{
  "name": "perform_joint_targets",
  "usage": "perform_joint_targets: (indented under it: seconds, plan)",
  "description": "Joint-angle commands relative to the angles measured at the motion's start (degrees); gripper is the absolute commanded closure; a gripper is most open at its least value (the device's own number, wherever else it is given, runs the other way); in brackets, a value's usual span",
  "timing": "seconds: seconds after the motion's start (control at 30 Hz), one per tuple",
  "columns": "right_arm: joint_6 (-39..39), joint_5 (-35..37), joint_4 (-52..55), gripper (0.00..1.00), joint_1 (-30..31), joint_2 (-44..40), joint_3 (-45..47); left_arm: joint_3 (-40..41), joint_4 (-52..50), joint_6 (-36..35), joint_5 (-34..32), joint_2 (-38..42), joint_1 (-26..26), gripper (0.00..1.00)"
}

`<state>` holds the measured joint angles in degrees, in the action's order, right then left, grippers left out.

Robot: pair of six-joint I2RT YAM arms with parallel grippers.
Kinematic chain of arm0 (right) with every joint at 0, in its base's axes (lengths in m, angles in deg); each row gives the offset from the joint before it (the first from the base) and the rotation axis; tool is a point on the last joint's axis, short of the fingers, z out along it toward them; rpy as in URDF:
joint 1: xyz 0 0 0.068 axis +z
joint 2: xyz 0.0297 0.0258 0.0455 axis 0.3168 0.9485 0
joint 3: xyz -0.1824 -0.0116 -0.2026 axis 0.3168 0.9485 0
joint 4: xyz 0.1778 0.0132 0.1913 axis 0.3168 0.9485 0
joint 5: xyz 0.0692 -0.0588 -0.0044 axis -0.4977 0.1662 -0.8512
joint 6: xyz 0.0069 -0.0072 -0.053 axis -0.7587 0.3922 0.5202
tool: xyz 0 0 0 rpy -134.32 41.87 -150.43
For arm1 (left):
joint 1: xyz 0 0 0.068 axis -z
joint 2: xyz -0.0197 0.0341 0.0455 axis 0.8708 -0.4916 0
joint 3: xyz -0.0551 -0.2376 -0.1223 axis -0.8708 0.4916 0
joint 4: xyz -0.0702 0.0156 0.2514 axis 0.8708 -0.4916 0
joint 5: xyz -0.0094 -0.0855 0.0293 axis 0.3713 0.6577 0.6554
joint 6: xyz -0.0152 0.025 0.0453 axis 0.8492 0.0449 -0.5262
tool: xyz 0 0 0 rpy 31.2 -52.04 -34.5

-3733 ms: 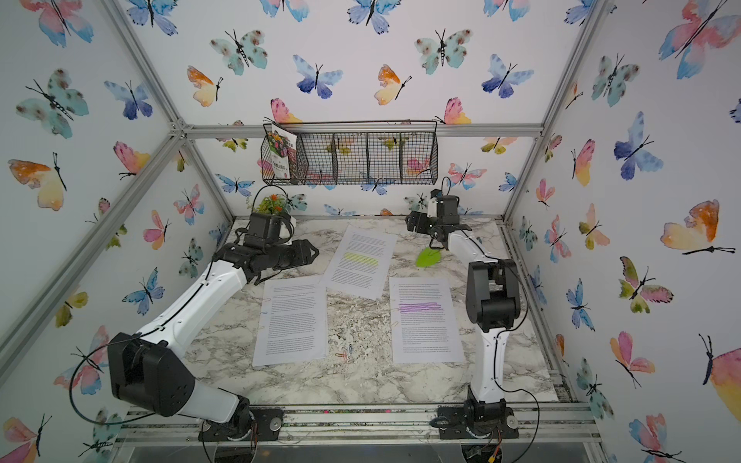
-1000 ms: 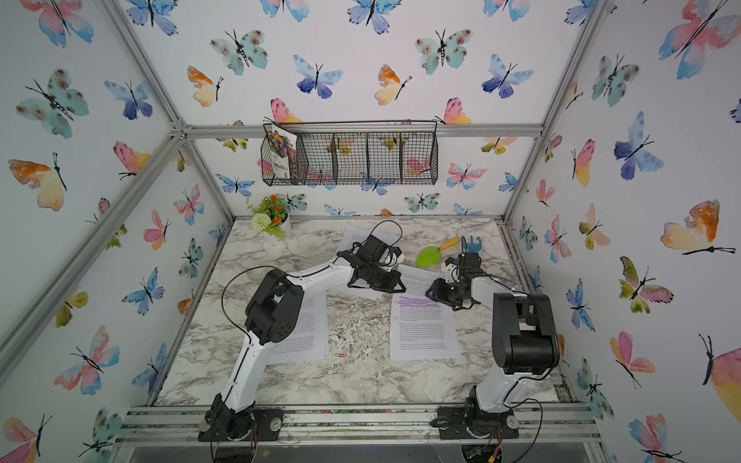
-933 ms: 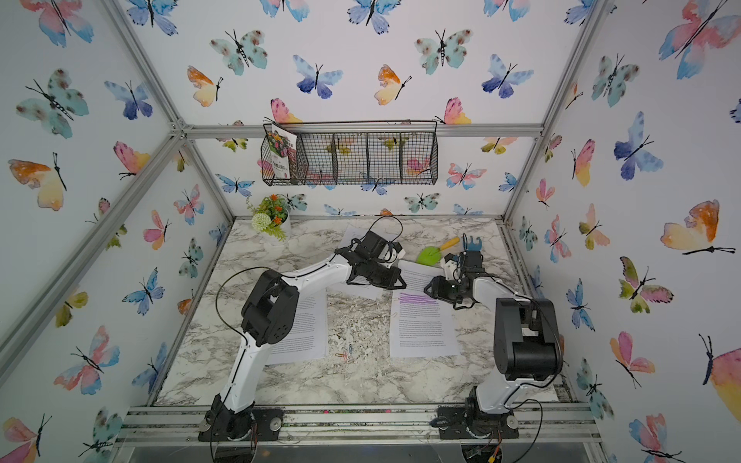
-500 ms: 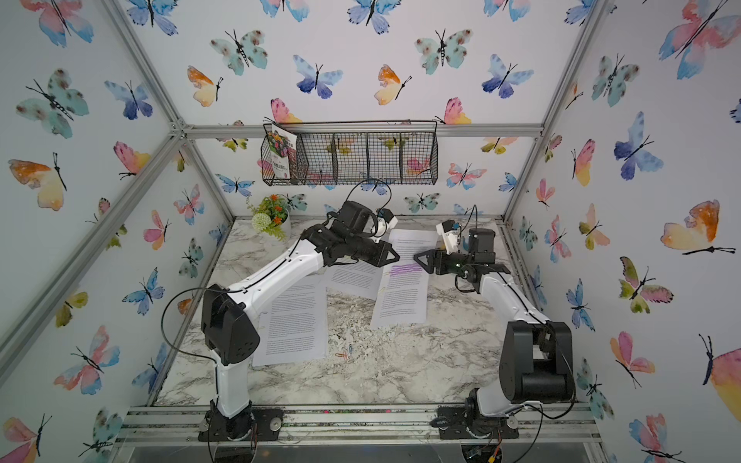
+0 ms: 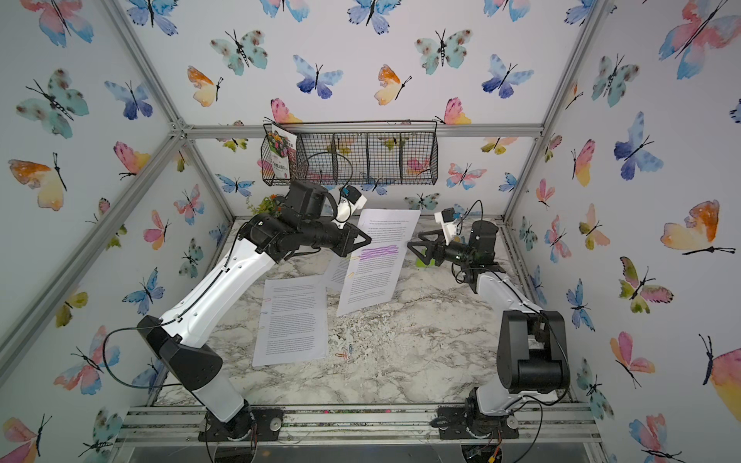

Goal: Unclip the paperclips from the documents
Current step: Pick up the document from the center of the board.

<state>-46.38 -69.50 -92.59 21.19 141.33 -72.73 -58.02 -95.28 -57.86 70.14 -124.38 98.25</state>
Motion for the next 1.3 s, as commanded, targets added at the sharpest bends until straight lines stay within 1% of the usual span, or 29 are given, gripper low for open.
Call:
perform_joint_targets:
  seconds: [0.0,0.07,0.13,0.17,0.23,0.33,0.47,0.53,0.67,0.77,0.87,0.9,1.0,1.1,1.27]
  plan:
    - [-8.3,-5.7,-13.8,0.18,0.3,1.1,0.1,1.3,-1.1,-1.1,1.7,3.1,-0.6,1.00]
    - [-13.0,-7.2,-19.4,0.17,0.4,1.5,0.8,2.9,1.1,0.1,3.9,3.9,-1.2,1.00]
    - [-18.6,-8.2,-26.9,0.16,1.1,1.4,2.1,4.7,4.0,2.5,7.7,4.6,-2.2,1.00]
    - [-20.1,-8.3,-28.7,0.15,1.5,1.2,2.4,5.3,5.5,4.0,9.2,4.7,-2.8,1.00]
    - [-20.7,-9.0,-28.4,0.15,2.7,1.2,2.1,5.3,7.8,6.4,10.9,4.9,-3.2,1.00]
    - [-21.0,-9.7,-27.3,0.15,3.7,1.9,1.5,3.0,8.8,8.6,12.4,4.1,-3.2,1.00]
    - [-23.9,-9.6,-30.9,0.15,3.7,4.0,1.4,1.3,8.0,9.3,13.7,3.5,-3.3,1.00]
    - [-29.8,-9.4,-37.8,0.15,3.7,5.6,1.1,1.5,7.5,9.0,13.7,3.7,-3.2,1.00]
    - [-46.3,-7.9,-57.5,0.15,3.9,10.2,0.2,2.1,8.9,10.2,15.9,3.9,-4.1,1.00]
    - [-56.2,-7.6,-68.8,0.16,4.8,14.0,-1.7,1.7,10.3,11.5,17.1,3.7,-4.9,1.00]
    - [-64.9,-6.4,-78.2,0.19,5.4,17.4,-3.7,3.6,14.3,14.1,19.3,4.3,-6.1,1.00]
    - [-66.6,-6.3,-78.6,0.19,5.6,17.9,-4.2,4.5,15.7,14.9,19.9,4.6,-6.5,1.00]
    - [-67.1,-7.6,-78.7,0.22,6.1,17.8,-5.3,6.6,19.2,17.1,21.0,5.2,-7.5,1.00]
    - [-67.1,-6.9,-78.7,0.22,6.2,16.9,-4.9,8.9,23.1,19.2,22.3,5.7,-8.2,1.00]
    - [-68.0,-6.1,-78.7,0.25,6.8,14.8,-3.9,14.1,30.4,22.8,22.3,6.3,-8.9,1.00]
